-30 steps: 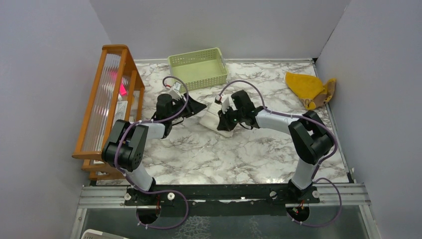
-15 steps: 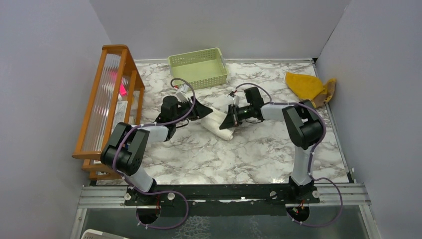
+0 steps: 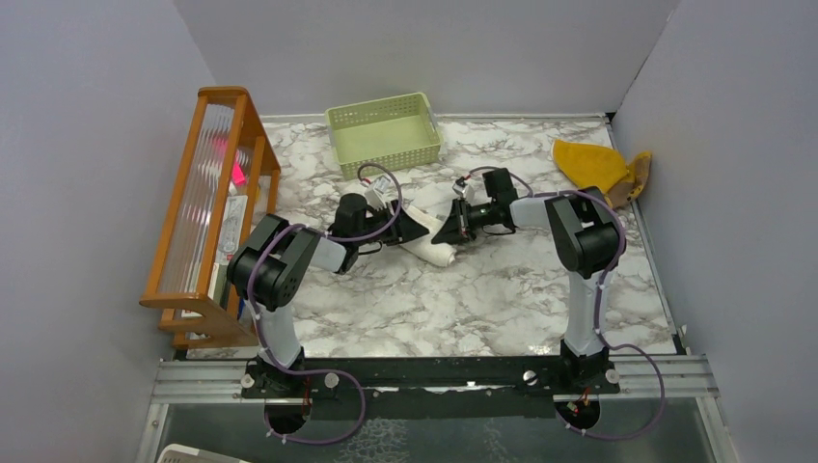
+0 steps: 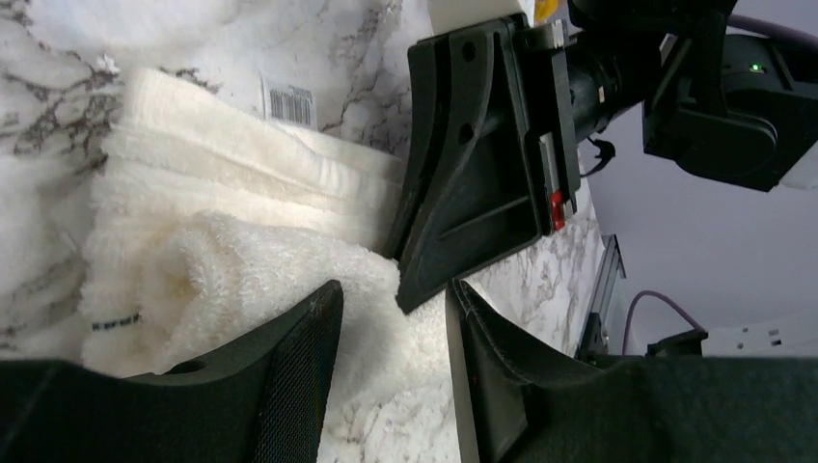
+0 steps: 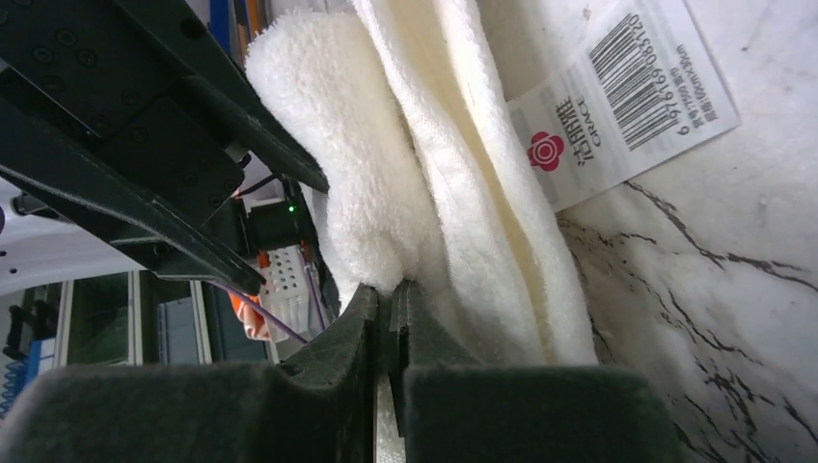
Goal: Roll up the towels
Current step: Roll the towel at the center of the board.
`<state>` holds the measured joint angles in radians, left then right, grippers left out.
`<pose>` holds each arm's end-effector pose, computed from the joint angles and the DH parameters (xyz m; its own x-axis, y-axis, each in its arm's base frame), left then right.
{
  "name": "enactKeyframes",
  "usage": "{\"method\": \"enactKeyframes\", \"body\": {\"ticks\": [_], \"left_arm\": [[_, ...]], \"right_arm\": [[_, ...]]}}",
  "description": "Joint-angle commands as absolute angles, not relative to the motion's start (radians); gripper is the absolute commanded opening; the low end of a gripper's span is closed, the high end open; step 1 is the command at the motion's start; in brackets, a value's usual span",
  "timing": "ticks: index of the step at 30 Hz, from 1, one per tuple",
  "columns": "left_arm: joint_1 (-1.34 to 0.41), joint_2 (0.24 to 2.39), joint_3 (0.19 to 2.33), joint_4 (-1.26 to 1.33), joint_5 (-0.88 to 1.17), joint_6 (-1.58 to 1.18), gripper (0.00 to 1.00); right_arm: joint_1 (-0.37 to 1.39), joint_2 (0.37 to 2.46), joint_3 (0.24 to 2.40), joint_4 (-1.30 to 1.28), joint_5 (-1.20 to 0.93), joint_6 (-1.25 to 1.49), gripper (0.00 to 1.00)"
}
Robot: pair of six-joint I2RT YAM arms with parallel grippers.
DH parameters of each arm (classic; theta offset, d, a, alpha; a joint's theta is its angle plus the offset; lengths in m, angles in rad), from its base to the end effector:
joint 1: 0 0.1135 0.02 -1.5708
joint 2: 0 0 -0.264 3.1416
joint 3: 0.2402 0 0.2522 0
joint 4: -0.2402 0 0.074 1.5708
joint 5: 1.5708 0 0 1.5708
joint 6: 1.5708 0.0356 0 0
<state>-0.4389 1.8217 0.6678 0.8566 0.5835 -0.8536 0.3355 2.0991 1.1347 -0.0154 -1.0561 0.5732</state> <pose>0.2983 -0.1617 0.1392 -0.8009 -0.3188 -0.5068 0.3467 0.4432 -0.8267 0.3609 0.1586 0.0984 -0.9950 -0.0642 -0.0761 -0.0957 0.4046 0.9095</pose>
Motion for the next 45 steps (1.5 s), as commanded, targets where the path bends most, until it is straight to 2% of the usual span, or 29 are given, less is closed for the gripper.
{"method": "enactKeyframes", "body": {"ticks": [1,4,7,8,10,11,12,15,16,18,21,26,30,33,39,45], "left_arm": [[-0.440,1.913,0.727,0.911,0.540,-0.810,0.47],[-0.439,1.964,0.759,0.906,0.501,-0.810,0.47],[-0.440,1.990,0.776,0.871,0.465,-0.814,0.46],[-0.440,1.996,0.778,0.855,0.455,-0.812,0.46],[-0.439,2.005,0.776,0.837,0.443,-0.811,0.46],[-0.438,2.008,0.774,0.828,0.438,-0.811,0.46],[-0.438,2.008,0.771,0.819,0.434,-0.810,0.46],[-0.437,2.004,0.764,0.792,0.415,-0.804,0.46],[-0.437,2.002,0.765,0.784,0.411,-0.800,0.46],[-0.437,2.003,0.767,0.774,0.408,-0.796,0.46],[-0.437,2.013,0.776,0.769,0.416,-0.795,0.46],[-0.436,2.022,0.777,0.769,0.426,-0.802,0.46],[-0.436,2.025,0.777,0.769,0.432,-0.801,0.46],[-0.433,2.037,0.785,0.769,0.446,-0.805,0.46],[-0.413,2.049,0.801,0.769,0.485,-0.826,0.46],[-0.348,2.006,0.826,0.776,0.551,-0.881,0.47]], "right_arm": [[0.330,2.120,1.126,-0.014,-1.022,0.567,0.01],[0.330,2.033,1.107,0.002,-0.968,0.509,0.25],[0.331,1.865,1.051,0.019,-0.777,0.428,0.60],[0.332,1.816,1.032,0.026,-0.716,0.394,0.66],[0.345,1.718,0.980,0.063,-0.594,0.311,0.69],[0.363,1.663,0.935,0.105,-0.519,0.270,0.76],[0.391,1.600,0.880,0.162,-0.443,0.220,0.81],[0.524,1.435,0.670,0.425,-0.273,0.000,0.89],[0.555,1.411,0.626,0.495,-0.263,-0.079,0.89],[0.595,1.406,0.615,0.469,-0.303,-0.174,0.89],[0.685,1.442,0.627,0.427,-0.231,-0.306,0.89],[0.778,1.546,0.684,0.364,-0.104,-0.433,0.88],[0.818,1.625,0.730,0.320,-0.020,-0.489,0.84],[0.833,1.681,0.770,0.274,0.078,-0.502,0.74],[0.832,1.798,0.868,0.158,0.281,-0.454,0.61],[0.820,1.848,0.926,0.055,0.268,-0.349,0.35]]}}
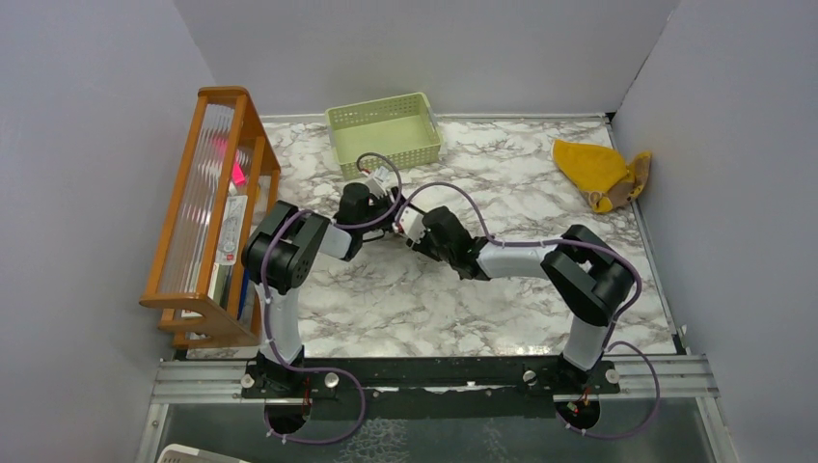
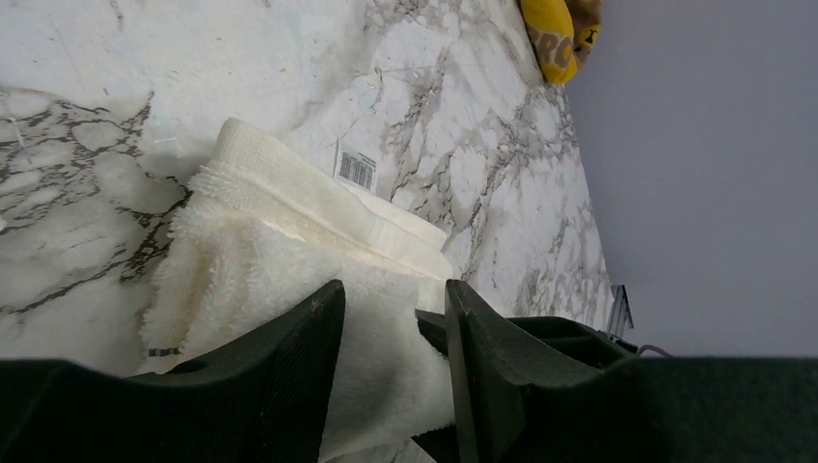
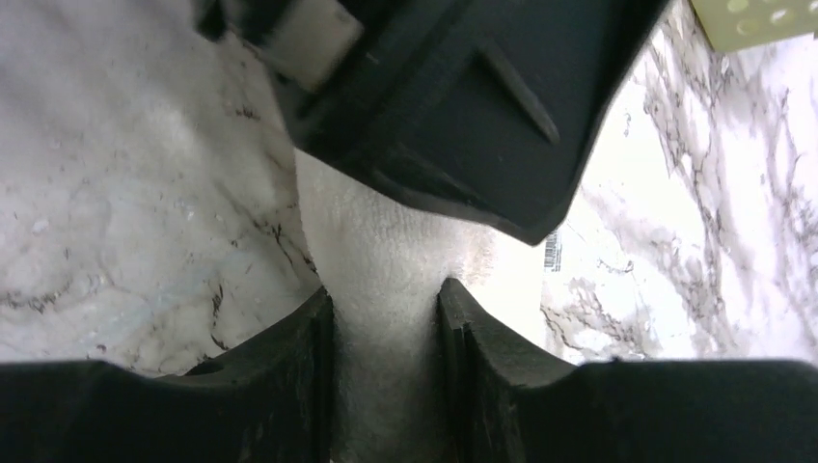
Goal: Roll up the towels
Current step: Roll the towel at the center of the board.
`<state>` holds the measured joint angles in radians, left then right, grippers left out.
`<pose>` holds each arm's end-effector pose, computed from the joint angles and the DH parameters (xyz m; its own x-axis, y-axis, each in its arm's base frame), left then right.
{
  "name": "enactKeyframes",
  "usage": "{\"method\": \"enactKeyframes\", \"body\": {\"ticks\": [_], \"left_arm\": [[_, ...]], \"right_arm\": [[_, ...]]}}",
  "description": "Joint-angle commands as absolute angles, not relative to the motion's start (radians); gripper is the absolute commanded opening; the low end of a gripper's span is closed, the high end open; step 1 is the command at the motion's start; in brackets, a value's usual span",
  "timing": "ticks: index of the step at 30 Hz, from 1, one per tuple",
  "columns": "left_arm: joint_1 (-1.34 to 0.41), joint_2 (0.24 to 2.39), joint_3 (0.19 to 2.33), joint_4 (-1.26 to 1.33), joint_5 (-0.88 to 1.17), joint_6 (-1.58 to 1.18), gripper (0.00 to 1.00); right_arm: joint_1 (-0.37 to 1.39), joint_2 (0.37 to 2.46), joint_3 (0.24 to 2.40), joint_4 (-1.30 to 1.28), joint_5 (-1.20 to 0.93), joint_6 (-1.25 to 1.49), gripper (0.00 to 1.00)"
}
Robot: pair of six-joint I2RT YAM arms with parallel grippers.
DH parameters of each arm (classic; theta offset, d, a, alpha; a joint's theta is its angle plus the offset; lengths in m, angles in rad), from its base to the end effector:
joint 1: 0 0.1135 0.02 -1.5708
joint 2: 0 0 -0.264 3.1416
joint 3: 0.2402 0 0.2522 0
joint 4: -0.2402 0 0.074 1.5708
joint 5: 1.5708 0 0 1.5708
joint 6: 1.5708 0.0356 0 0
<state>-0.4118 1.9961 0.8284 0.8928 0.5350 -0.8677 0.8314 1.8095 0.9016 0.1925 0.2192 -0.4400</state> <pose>0.3418 -0.1691 0.1238 -0.7665 -0.3813 -0.5167 0.3236 0.4656 -0.8237 0.2500 0.2627 0.1425 -0.1398 -0.7703 -0.6222 -0.7407 0.4984 -0.4506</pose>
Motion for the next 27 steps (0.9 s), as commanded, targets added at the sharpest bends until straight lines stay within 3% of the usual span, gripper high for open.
{"method": "enactKeyframes", "body": {"ticks": [1,4,5,8,16,23,27], "left_arm": [[-0.327,1.989,0.828,0.775,0.560,-0.895,0.50],[-0.275,1.918,0.829,0.776,0.590,-0.926,0.56],[-0.262,1.892,0.827,0.776,0.592,-0.929,0.57],[-0.244,1.826,0.810,0.777,0.596,-0.935,0.65],[-0.259,1.761,0.705,0.775,0.589,-0.931,0.68],[-0.391,1.856,0.715,0.790,0.516,-0.932,0.68],[-0.436,1.960,0.770,0.915,0.505,-1.027,0.69]], "right_arm": [[0.812,1.844,0.934,0.040,0.250,-0.324,0.31],[0.778,1.833,0.967,-0.017,0.175,-0.225,0.03],[0.765,1.829,0.978,-0.033,0.151,-0.192,0.01],[0.714,1.816,1.009,-0.076,0.028,-0.085,0.01],[0.505,1.761,1.013,-0.023,-0.360,0.238,0.01],[0.379,1.843,0.960,0.144,-0.694,0.471,0.01],[0.375,1.881,0.933,0.218,-0.746,0.528,0.01]]}}
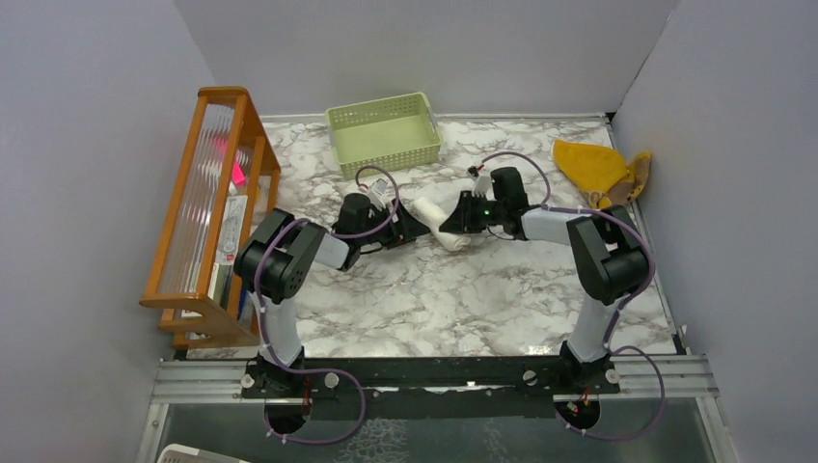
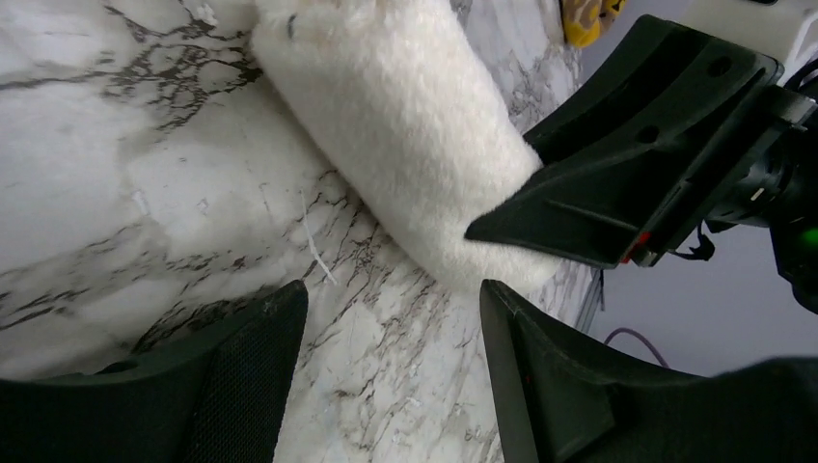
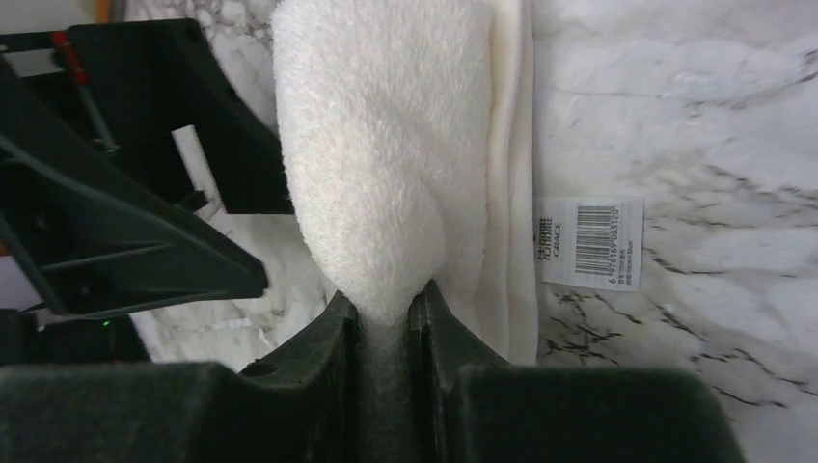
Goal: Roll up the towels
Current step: Roll the towel at the center of the board, then pick up the towel at the center of the board.
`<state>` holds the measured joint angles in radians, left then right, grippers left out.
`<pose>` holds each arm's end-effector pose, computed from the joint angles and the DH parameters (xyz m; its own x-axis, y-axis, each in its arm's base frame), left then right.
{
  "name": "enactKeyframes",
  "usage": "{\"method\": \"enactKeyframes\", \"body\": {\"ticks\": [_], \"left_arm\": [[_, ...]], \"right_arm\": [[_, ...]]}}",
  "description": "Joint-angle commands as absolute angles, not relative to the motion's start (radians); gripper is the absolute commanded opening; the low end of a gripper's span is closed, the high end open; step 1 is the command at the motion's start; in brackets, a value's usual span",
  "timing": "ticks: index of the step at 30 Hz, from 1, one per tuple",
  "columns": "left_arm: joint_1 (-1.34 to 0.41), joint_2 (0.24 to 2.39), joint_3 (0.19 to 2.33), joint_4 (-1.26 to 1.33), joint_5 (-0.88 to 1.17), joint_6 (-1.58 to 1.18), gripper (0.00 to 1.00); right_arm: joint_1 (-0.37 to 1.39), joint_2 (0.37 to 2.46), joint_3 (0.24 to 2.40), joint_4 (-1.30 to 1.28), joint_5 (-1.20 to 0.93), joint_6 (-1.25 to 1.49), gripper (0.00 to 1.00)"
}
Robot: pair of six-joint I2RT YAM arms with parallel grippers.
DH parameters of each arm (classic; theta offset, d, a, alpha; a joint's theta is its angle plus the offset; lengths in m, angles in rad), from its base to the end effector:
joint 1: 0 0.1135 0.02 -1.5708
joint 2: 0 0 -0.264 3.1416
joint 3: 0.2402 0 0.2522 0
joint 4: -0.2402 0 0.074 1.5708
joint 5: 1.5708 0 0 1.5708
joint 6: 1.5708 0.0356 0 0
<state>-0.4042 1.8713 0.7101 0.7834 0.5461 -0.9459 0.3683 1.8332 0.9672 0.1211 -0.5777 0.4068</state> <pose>0.3125 -0.1538 0.1263 -0.8309 -0.3984 -0.3884 0.1812 0.4662 -0.8659 0.3375 0.1511 0.1504 -0.8484 0.0279 -0.5287 -0.3707 0.6816 0.6309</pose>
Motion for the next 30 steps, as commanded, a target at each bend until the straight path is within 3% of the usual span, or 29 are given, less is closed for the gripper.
{"method": "enactKeyframes", "body": {"ticks": [1,15,18,21,22,24,27,30], "left_arm": [[-0.444,1.986,0.788,0.948,0.507,-1.049,0.69],[-0.470,2.155,0.815,1.240,0.361,-1.233,0.68],[-0.472,2.166,0.825,1.258,0.347,-1.233,0.57],[-0.474,2.158,0.836,1.259,0.346,-1.219,0.39],[-0.473,2.154,0.841,1.255,0.346,-1.212,0.29],[-0.475,2.140,0.859,1.223,0.349,-1.186,0.16],[-0.474,2.109,0.887,1.146,0.344,-1.129,0.11],[-0.470,2.065,0.929,1.042,0.341,-1.040,0.08]], "right_arm": [[0.376,1.886,0.929,0.223,-0.746,0.534,0.01],[0.376,1.911,0.893,0.300,-0.795,0.566,0.01],[0.376,1.920,0.893,0.325,-0.827,0.581,0.01],[0.375,1.916,0.890,0.353,-0.844,0.580,0.01],[0.375,1.912,0.887,0.367,-0.849,0.579,0.04],[0.375,1.908,0.884,0.399,-0.868,0.578,0.31],[0.374,1.906,0.889,0.416,-0.901,0.579,0.63],[0.363,1.864,0.874,0.419,-0.895,0.560,0.73]]}}
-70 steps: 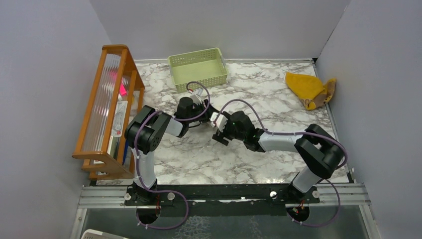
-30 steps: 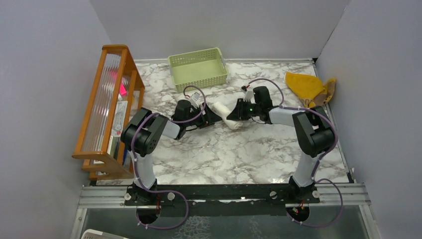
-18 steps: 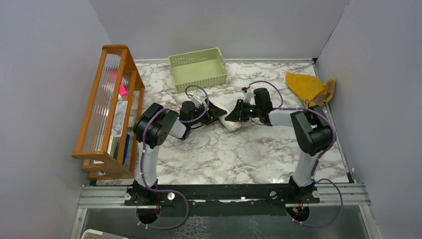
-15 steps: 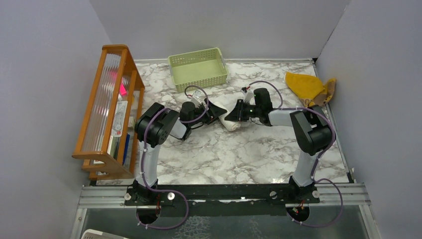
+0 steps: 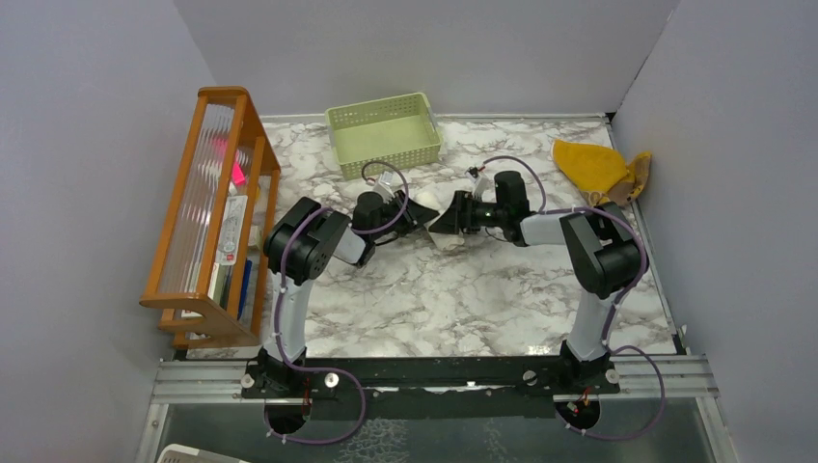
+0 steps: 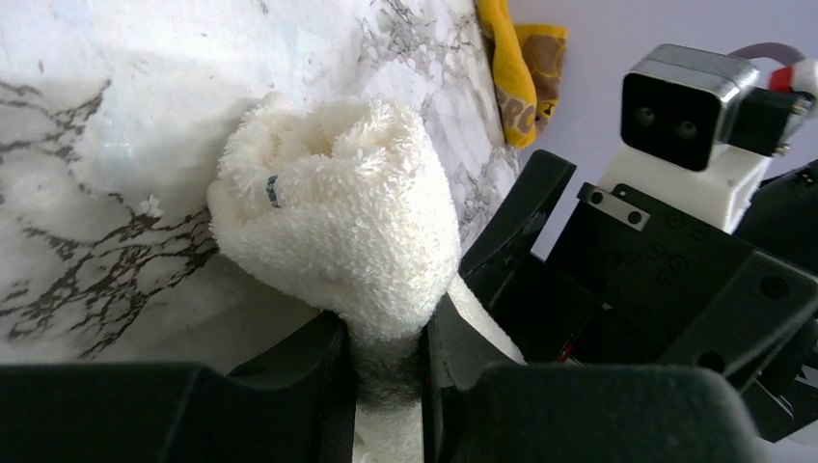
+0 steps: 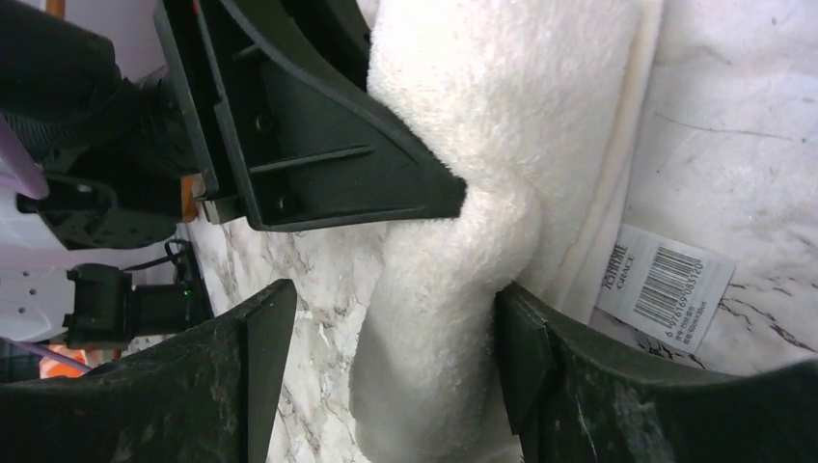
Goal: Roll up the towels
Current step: Pick up the towel at the center of the board, then place the towel in the bin.
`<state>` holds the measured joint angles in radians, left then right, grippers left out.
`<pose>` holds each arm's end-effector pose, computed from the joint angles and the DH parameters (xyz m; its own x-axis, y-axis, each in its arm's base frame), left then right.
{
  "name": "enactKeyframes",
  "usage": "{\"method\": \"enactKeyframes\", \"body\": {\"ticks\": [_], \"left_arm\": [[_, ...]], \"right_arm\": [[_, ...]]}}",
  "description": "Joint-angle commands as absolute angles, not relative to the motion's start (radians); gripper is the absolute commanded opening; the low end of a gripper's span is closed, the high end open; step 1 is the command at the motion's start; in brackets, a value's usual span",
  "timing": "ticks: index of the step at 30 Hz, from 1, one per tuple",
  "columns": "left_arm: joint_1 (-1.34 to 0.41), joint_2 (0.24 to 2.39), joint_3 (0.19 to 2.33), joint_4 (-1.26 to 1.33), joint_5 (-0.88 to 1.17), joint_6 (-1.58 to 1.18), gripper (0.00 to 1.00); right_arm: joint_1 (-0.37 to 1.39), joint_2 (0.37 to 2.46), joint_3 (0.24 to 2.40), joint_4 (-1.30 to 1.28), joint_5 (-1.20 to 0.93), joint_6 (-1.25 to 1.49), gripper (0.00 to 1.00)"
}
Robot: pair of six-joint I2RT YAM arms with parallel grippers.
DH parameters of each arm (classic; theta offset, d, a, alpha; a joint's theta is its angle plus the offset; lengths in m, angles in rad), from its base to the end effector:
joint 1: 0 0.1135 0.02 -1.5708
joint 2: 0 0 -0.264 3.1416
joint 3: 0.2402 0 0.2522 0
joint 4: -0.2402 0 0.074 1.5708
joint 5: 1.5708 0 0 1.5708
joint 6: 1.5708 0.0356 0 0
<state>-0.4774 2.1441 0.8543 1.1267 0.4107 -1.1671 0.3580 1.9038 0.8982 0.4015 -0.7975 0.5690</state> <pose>0.3434 -0.1937 0.0993 -0.7658 -0.5531 -0.3280 0.1703 0.3174 -0.9329 0.3372 0.1533 0.1321 -0.8773 0.0736 -0.4743 -0.3842 0.4845 0.7859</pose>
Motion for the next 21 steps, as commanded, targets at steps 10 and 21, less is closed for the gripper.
{"method": "enactKeyframes", "body": {"ticks": [10,21], "left_arm": [[-0.397,1.986,1.219,0.706,0.356,-0.817,0.02],[-0.244,2.412,2.125,0.314,0.628,-0.801,0.01]], "right_arm": [[0.143,1.476,0.605,0.636,-0.626,0.634,0.75],[0.141,1.409,0.583,0.577,-0.651,0.573,0.75]]}}
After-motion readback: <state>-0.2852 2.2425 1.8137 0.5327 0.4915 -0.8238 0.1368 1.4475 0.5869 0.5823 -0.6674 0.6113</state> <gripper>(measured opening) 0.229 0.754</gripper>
